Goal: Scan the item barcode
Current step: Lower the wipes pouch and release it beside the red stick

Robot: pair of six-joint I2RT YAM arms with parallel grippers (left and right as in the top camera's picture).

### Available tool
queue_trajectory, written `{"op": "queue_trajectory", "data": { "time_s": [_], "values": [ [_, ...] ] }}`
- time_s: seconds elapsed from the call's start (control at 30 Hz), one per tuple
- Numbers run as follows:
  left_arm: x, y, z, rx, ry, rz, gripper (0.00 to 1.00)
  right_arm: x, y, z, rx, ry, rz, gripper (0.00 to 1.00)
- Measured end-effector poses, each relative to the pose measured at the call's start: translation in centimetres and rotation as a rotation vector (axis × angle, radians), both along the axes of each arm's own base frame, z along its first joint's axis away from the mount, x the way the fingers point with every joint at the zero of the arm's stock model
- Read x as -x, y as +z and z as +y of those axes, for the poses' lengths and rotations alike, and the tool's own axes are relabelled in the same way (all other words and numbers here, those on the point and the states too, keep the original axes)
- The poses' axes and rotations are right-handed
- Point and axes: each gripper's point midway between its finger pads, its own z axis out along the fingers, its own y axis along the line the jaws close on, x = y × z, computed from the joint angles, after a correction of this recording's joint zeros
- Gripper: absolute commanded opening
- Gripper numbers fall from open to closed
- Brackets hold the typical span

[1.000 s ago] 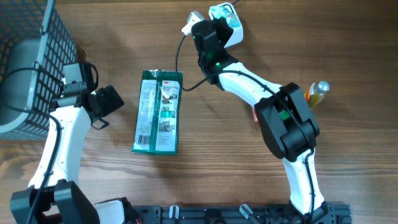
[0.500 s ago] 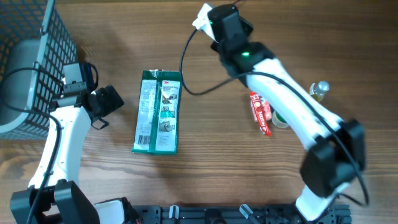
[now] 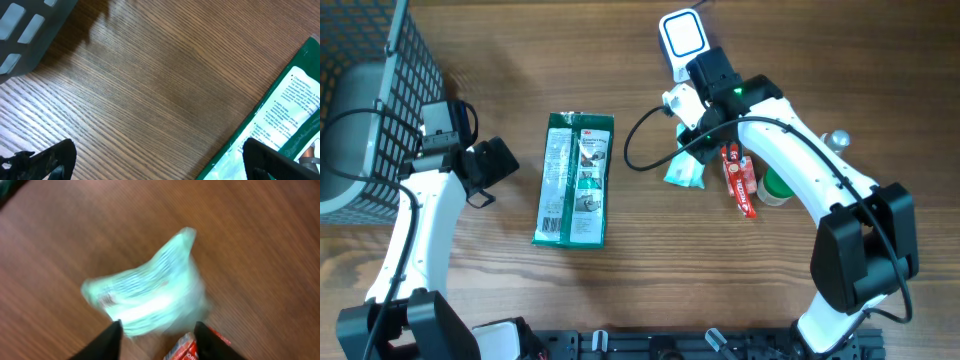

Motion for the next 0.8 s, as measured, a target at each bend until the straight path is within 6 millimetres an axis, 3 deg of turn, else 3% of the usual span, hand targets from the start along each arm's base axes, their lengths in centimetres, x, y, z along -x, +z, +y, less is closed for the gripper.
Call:
{"op": "queue_trajectory", "data": {
  "time_s": [0.03, 0.1, 0.23, 0.37, 0.5, 0.6, 0.67, 0.8],
  "values": [
    [0.0, 0.0, 0.0, 0.0, 0.0, 0.0, 1.0, -0.3, 0.1, 0.1, -0.008, -0.027, -0.007, 0.69],
    [0.0, 0.0, 0.0, 0.0, 0.0, 0.0, 1.0, -0.9, 0.3, 0.2, -0.035, -0.113, -0.022, 0.71],
    [0.0, 0.0, 0.0, 0.0, 0.0, 0.0, 1.0, -1.6, 0.6, 0.8, -0.128, -0.351, -0.002, 0.58],
    [0.0, 0.0, 0.0, 0.0, 0.0, 0.0, 1.0, -2.3, 0.6, 2.4, -0.216, -0.505, 0.005, 0.6],
    [0.0, 0.0, 0.0, 0.0, 0.0, 0.0, 1.0, -2.6, -1.7, 2.0, -0.14, -0.567, -0.007, 0.66],
    [0.0, 0.0, 0.0, 0.0, 0.0, 0.0, 1.0, -2.6, -4.7, 1.0, -0.06, -0.587, 0.016, 0.65],
    [0.0, 0.0, 0.0, 0.0, 0.0, 0.0, 1.0, -1.6, -6.7, 0.4, -0.002, -0.59, 0.073, 0.59],
    [0.0, 0.0, 0.0, 0.0, 0.0, 0.0, 1.0, 1.7, -7.6, -0.1, 0.049, -0.591, 0.213, 0.49]
  ]
}}
